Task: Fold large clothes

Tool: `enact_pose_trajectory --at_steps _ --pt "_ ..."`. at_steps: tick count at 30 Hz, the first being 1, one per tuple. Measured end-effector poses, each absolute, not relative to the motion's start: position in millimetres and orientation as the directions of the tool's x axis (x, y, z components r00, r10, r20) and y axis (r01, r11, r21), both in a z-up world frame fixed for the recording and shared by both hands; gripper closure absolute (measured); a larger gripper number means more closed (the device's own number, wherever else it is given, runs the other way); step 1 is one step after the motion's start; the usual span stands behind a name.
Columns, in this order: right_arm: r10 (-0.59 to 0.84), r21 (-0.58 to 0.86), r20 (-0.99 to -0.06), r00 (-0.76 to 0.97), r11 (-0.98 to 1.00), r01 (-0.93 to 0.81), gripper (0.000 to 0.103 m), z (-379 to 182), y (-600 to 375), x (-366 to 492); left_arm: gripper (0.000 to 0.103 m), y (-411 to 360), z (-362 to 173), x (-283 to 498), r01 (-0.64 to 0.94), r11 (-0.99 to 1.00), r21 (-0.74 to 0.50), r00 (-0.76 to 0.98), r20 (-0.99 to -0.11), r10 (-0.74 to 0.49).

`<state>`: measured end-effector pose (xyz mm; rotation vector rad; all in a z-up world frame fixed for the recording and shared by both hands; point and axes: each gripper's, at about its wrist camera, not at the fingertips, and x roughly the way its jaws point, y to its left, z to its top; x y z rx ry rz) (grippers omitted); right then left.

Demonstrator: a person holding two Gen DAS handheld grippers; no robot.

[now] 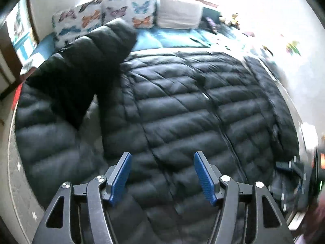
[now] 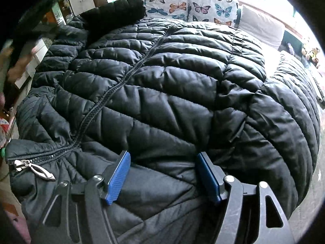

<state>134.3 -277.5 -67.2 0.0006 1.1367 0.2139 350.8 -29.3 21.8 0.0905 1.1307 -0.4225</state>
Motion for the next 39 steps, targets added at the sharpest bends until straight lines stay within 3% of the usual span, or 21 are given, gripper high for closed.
enact_pose_trajectory --at_steps 7,12,14,19,21,27,31,33,36,39 --pt "0.178 0.119 -0.894 0.411 0.979 -0.164 0.027 -68 -279 134 0.036 0 -5 444 0.183 0.943 -0.278 0.270 -0.908 -0.320" --pt "0.179 0.120 -0.892 0.415 0.979 -0.165 0.026 -69 -278 134 0.036 44 -19 471 -0.049 0.992 -0.119 0.357 -0.929 -0.094" --pt "0.183 0.123 -0.891 0.417 0.978 -0.167 0.026 -68 -279 134 0.042 70 -15 473 -0.139 0.988 -0.070 0.402 -0.915 -0.009" --pt "0.183 0.123 -0.886 0.426 0.979 -0.165 0.025 -69 -278 133 0.044 153 -7 460 -0.372 0.927 -0.056 0.450 -0.884 0.127" --pt "0.181 0.121 -0.884 0.431 0.979 -0.164 0.025 -69 -278 132 0.044 185 -7 452 -0.413 0.904 -0.111 0.471 -0.875 0.108" --pt "0.178 0.118 -0.885 0.431 0.980 -0.162 0.025 -68 -277 131 0.044 239 -21 433 -0.402 0.858 -0.319 0.479 -0.872 -0.099" --pt "0.193 0.144 -0.883 0.428 0.979 -0.146 0.025 -59 -282 130 0.044 232 -4 404 -0.248 0.856 -0.454 0.517 -0.809 -0.280" --pt "0.198 0.154 -0.865 0.461 0.979 -0.132 0.025 -46 -290 127 0.039 216 10 388 -0.156 0.880 -0.449 0.530 -0.790 -0.309" --pt "0.229 0.224 -0.825 0.517 0.972 -0.072 0.025 -23 -320 122 0.023 174 31 361 -0.012 0.920 -0.392 0.541 -0.776 -0.324" --pt "0.152 0.218 -0.806 0.572 0.975 0.048 0.025 -9 -364 121 0.022 122 33 329 0.109 0.937 -0.331 0.519 -0.785 -0.338"
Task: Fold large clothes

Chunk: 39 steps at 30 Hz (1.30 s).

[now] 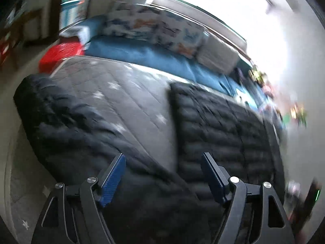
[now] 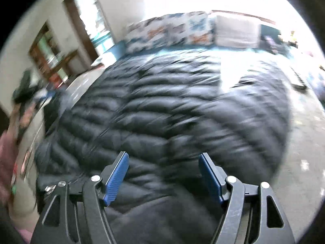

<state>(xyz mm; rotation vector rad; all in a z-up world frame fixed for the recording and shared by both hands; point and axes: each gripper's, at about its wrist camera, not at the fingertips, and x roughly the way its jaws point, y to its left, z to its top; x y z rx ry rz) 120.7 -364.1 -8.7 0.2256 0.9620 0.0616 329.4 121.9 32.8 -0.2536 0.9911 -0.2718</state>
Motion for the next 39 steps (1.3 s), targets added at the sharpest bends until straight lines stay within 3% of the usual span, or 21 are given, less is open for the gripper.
enact_pose_trajectory --at_steps 3,6,9,12,15,20,23,25,28,31,39 --pt "0.066 0.199 -0.815 0.576 0.965 0.171 0.025 -13 -408 122 0.020 82 23 308 0.207 0.924 -0.321 0.460 -0.802 -0.381" --pt "0.024 0.221 -0.834 0.551 0.930 0.295 0.025 -32 -453 123 0.020 46 9 283 0.265 0.938 -0.222 0.444 -0.835 -0.324" --pt "0.038 0.280 -0.841 0.540 0.885 0.373 0.025 -50 -480 120 0.020 25 -4 276 0.305 0.945 -0.119 0.475 -0.841 -0.259" --pt "0.157 0.430 -0.810 0.565 0.814 0.391 0.025 -67 -494 116 0.020 21 -16 277 0.331 0.942 -0.054 0.484 -0.847 -0.218" --pt "0.156 0.448 -0.796 0.585 0.802 0.395 0.025 -66 -493 114 0.020 17 -19 279 0.357 0.934 0.003 0.509 -0.839 -0.192" --pt "0.259 0.532 -0.760 0.596 0.775 0.342 0.025 -68 -486 110 0.020 22 -10 285 0.371 0.921 -0.122 0.469 -0.831 -0.299" --pt "0.257 0.502 -0.766 0.589 0.812 0.299 0.036 -62 -471 113 0.020 18 -20 288 0.369 0.925 -0.092 0.472 -0.839 -0.272" --pt "0.233 0.471 -0.776 0.586 0.832 0.293 0.056 -57 -469 113 0.020 15 -26 286 0.389 0.919 -0.055 0.470 -0.846 -0.250" --pt "0.205 0.436 -0.795 0.570 0.847 0.304 0.074 -53 -467 113 0.020 12 -38 282 0.415 0.910 0.000 0.461 -0.862 -0.210" --pt "0.157 0.382 -0.811 0.564 0.872 0.307 0.082 -50 -462 109 0.021 15 -48 277 0.423 0.906 0.012 0.433 -0.881 -0.190" --pt "0.105 0.328 -0.830 0.548 0.887 0.326 0.087 -54 -449 70 0.021 36 -57 262 0.414 0.910 -0.029 0.399 -0.892 -0.210"
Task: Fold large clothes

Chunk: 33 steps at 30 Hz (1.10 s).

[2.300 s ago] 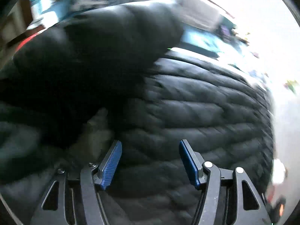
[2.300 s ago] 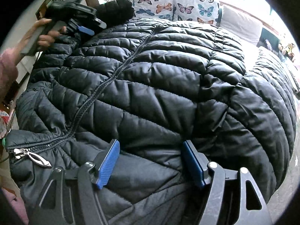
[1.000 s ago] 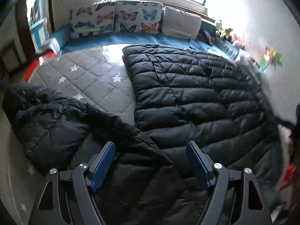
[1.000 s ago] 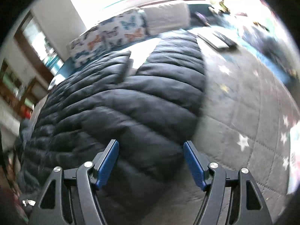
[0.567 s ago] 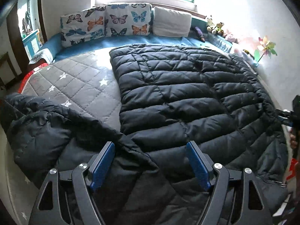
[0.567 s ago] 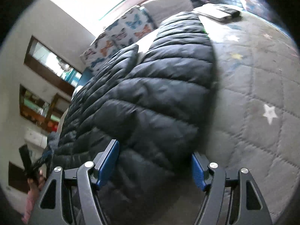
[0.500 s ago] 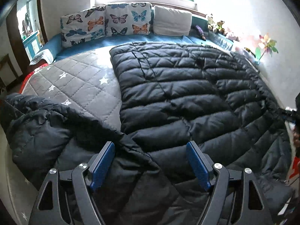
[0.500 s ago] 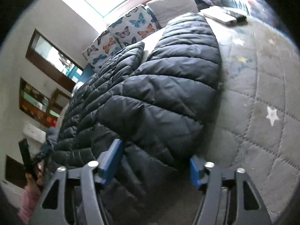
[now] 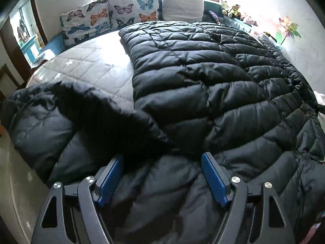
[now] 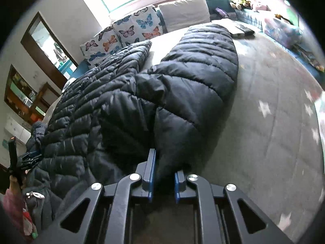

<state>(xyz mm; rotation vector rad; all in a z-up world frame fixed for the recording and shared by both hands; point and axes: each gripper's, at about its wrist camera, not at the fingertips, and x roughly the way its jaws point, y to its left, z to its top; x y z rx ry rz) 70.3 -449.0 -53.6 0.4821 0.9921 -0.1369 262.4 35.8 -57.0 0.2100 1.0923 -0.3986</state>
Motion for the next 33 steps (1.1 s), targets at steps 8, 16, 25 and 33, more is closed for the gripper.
enact_pose_trajectory --at_steps 8,16,25,33 --pt "0.074 0.273 -0.848 0.526 0.910 0.312 0.083 -40 -441 64 0.021 47 -42 257 0.401 0.916 0.004 0.424 -0.887 -0.182" --pt "0.003 0.151 -0.823 0.568 0.965 0.213 0.056 6 -399 46 0.021 13 -6 208 0.510 0.859 -0.030 0.460 -0.835 -0.303" --pt "0.204 0.154 -0.817 0.539 0.979 -0.137 0.048 -2 -297 66 0.021 -58 -14 167 0.671 0.733 -0.114 0.361 -0.813 -0.458" --pt "0.140 0.011 -0.881 0.452 0.961 -0.277 0.045 -54 -246 59 0.022 -86 -49 117 0.759 0.651 0.019 0.355 -0.850 -0.389"
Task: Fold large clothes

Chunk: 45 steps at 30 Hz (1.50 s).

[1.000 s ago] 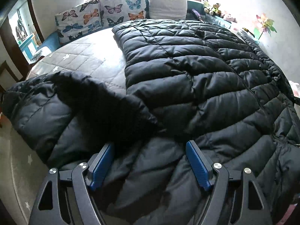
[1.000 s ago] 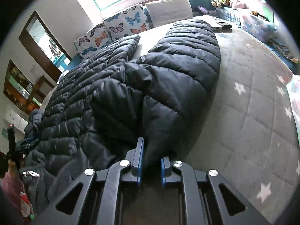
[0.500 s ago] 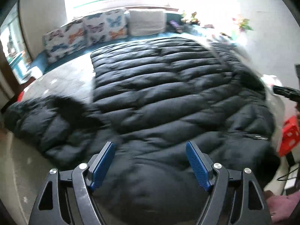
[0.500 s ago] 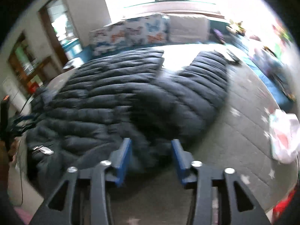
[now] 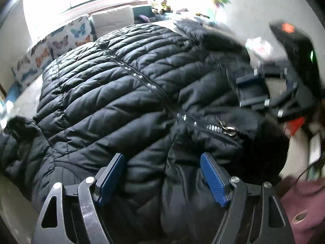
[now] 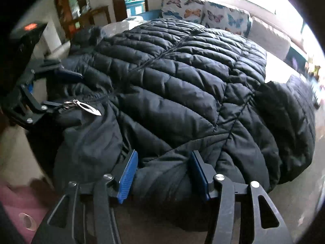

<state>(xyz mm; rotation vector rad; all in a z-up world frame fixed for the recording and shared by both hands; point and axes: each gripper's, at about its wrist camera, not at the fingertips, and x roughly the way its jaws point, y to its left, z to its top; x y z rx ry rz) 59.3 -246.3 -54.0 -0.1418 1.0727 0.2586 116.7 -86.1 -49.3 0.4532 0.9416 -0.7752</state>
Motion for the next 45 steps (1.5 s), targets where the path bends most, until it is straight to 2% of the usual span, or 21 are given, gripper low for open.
enact_pose_trajectory --at_steps 4,8,12,15,20,24,28,36,45 --pt "0.145 0.007 -0.866 0.479 0.961 -0.277 0.045 -31 -247 60 0.022 -83 -33 122 0.757 0.653 -0.008 0.343 -0.846 -0.408" --pt "0.143 -0.005 -0.828 0.542 0.965 -0.263 0.045 -15 -257 64 0.022 -79 2 136 0.745 0.665 -0.062 0.359 -0.802 -0.477" --pt "0.140 0.045 -0.877 0.459 0.977 -0.210 0.043 -53 -274 79 0.022 -92 26 160 0.726 0.672 -0.141 0.347 -0.769 -0.537" --pt "0.200 0.112 -0.865 0.461 0.971 -0.211 0.043 -57 -282 78 0.022 -105 29 178 0.714 0.677 -0.179 0.321 -0.775 -0.544" --pt "0.227 0.153 -0.813 0.536 0.972 -0.180 0.043 -22 -319 75 0.022 -147 13 201 0.721 0.670 -0.177 0.273 -0.816 -0.509" --pt "0.147 0.165 -0.788 0.597 0.986 -0.024 0.043 -6 -389 80 0.022 -181 -8 208 0.732 0.650 -0.205 0.208 -0.841 -0.500" --pt "0.102 0.244 -0.774 0.624 0.959 0.146 0.043 -7 -467 92 0.022 -209 -29 205 0.756 0.625 -0.193 0.172 -0.864 -0.474" --pt "0.036 0.325 -0.786 0.617 0.873 0.363 0.043 -45 -577 131 0.022 -227 -56 199 0.768 0.616 -0.174 0.144 -0.891 -0.430" --pt "0.110 0.426 -0.785 0.610 0.811 0.402 0.043 -84 -618 164 0.020 -225 -60 204 0.753 0.628 -0.196 0.132 -0.890 -0.436"
